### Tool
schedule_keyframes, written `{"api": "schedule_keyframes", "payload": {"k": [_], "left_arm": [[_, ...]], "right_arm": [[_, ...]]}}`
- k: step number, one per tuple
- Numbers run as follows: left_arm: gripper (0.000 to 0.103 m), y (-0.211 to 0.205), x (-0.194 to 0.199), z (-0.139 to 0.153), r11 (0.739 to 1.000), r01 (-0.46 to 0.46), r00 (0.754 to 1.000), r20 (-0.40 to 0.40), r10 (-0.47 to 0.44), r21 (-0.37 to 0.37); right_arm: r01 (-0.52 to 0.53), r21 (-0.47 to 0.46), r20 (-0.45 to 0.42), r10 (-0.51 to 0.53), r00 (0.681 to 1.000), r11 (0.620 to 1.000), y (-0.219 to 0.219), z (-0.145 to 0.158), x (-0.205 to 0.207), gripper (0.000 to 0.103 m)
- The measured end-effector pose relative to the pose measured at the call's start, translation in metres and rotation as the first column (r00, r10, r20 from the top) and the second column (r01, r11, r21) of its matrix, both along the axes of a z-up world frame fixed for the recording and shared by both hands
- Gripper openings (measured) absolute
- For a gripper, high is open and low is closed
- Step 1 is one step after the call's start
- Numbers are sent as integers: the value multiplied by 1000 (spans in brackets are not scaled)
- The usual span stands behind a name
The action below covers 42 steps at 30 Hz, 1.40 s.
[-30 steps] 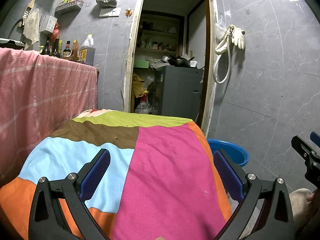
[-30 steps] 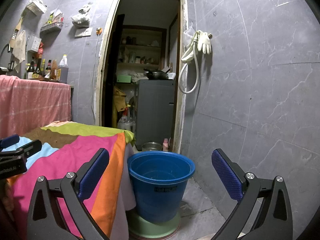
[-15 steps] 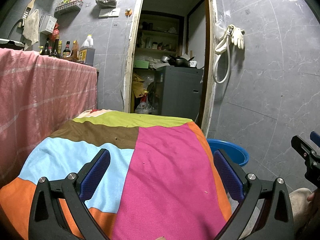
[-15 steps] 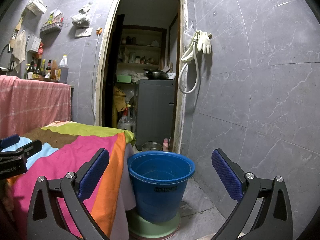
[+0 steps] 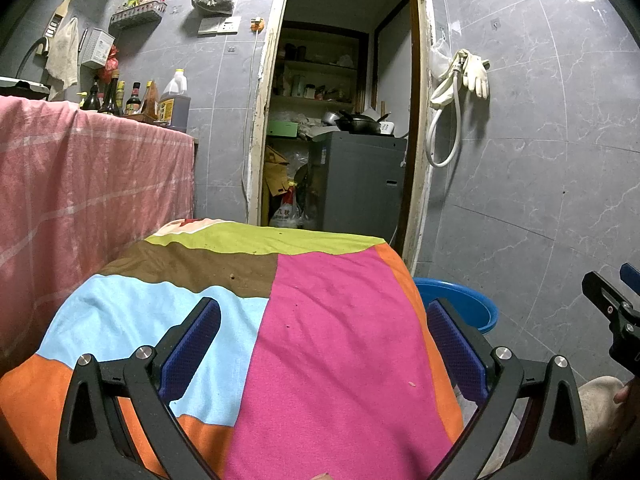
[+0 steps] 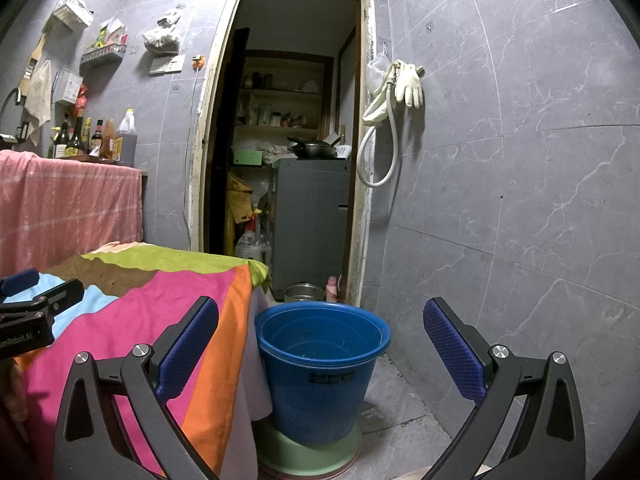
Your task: Collect trash
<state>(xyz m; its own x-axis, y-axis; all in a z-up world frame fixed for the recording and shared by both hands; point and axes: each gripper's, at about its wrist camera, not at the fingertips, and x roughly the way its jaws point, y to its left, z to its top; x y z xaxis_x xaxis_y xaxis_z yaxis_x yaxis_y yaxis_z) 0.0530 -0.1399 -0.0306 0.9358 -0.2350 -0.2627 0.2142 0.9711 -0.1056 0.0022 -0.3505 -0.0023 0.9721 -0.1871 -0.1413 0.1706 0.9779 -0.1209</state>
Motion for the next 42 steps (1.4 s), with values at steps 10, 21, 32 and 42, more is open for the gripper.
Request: {"api": "schedule_keyframes", "payload": {"k": [10,21,32,42], "left_arm": [[101,0,0,0,1000,1,1000,0,-1,0],[101,1,0,0,1000,1,1000,0,-1,1],[101,1,0,0,1000,1,1000,0,-1,0],[101,1,-1,-2,1000,-6,1000,8,6,6]], "right_arm": [[1,0,0,-1,1000,1000,0,0,0,103],[1,0,0,-1,1000,1000,0,1,0,103],[0,1,-1,0,1000,1000,1,1,0,103],[0,1,-2,0,1000,1000,1,1,0,103]]}}
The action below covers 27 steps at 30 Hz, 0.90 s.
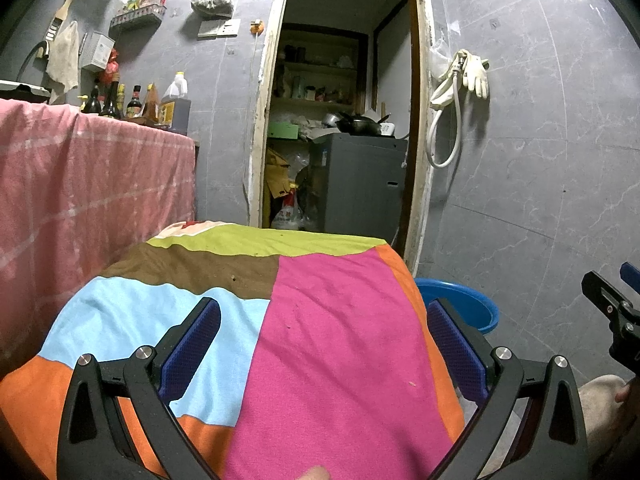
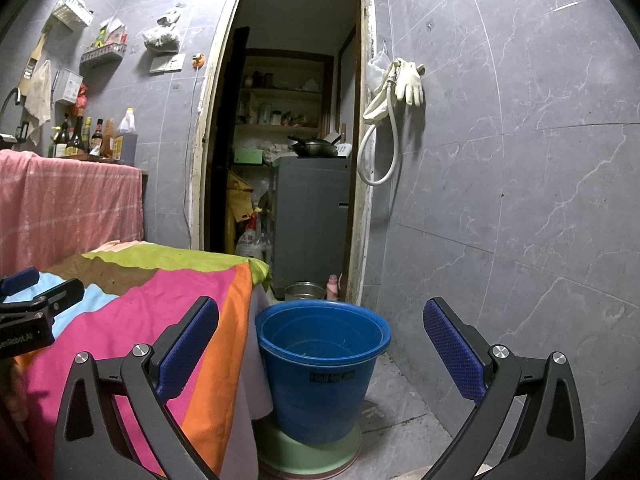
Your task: Collect trash
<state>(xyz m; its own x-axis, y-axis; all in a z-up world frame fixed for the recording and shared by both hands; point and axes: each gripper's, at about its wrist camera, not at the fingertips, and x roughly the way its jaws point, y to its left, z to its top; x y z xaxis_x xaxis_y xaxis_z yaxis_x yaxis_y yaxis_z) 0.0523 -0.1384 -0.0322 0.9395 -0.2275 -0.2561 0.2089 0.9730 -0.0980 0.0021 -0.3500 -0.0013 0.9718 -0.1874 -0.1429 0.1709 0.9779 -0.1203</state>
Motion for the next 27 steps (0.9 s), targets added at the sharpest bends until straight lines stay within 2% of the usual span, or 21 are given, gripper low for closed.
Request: {"api": "schedule_keyframes", "payload": {"k": [27], "left_arm": [[101,8,4,-7,1000,-11,1000,-15,11,6]], "right_arm": [[0,0,-2,0,1000,1000,-1,0,0,103]]}}
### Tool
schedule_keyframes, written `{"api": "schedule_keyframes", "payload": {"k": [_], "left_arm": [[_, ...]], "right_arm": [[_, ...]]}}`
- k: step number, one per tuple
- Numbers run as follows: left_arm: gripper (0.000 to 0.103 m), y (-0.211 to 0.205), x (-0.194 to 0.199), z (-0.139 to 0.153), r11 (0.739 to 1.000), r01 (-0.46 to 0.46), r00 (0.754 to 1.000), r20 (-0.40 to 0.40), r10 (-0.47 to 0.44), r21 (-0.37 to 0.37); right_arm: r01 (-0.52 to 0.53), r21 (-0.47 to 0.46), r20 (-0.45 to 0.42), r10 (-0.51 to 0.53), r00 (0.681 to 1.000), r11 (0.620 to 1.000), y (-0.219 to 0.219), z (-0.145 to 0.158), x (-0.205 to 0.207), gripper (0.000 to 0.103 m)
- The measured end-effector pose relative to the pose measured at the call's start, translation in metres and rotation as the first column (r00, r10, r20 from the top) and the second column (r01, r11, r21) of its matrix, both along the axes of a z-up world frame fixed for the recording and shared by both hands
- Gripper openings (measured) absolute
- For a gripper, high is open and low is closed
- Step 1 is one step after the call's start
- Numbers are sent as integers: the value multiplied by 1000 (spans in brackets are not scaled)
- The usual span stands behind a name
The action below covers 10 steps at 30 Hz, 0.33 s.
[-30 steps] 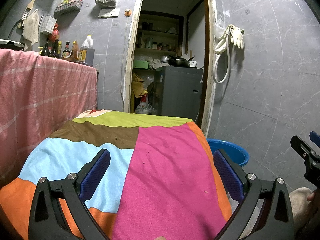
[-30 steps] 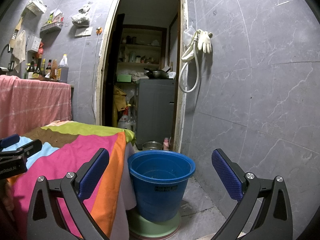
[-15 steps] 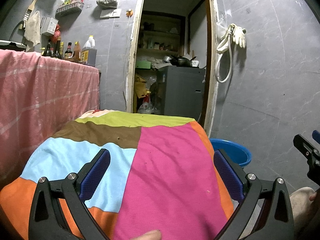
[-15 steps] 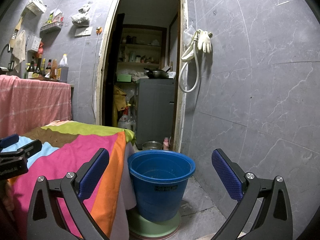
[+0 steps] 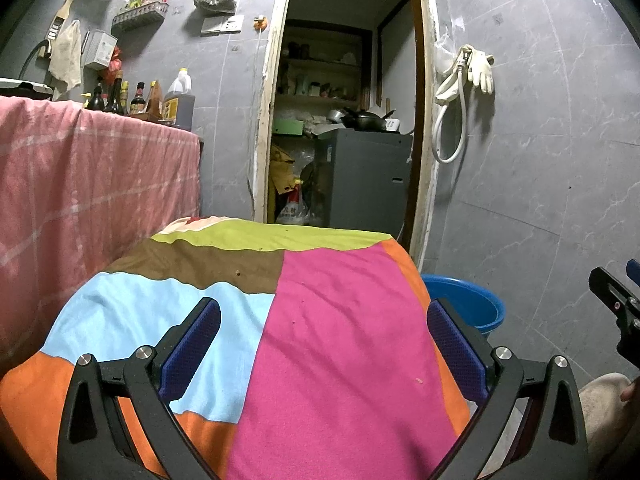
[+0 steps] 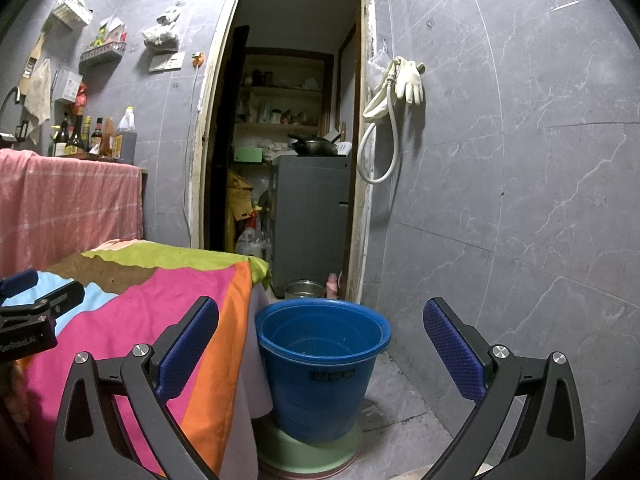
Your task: Collect trash
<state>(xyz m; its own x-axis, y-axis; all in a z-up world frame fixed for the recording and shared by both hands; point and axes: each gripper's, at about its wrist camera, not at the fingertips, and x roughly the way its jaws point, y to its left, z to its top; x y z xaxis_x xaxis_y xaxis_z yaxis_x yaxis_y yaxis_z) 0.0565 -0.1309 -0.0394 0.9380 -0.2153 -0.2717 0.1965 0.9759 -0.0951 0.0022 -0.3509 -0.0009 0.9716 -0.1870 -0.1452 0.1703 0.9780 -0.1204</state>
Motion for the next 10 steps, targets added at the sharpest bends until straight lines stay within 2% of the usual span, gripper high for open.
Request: {"api": "schedule_keyframes", "payload": {"k": [10], "left_arm": [[101,1,0,-1,1000,-1,1000,-3,1,1]], "right_arm": [[0,0,-1,0,1000,1000,0,0,0,103]]}}
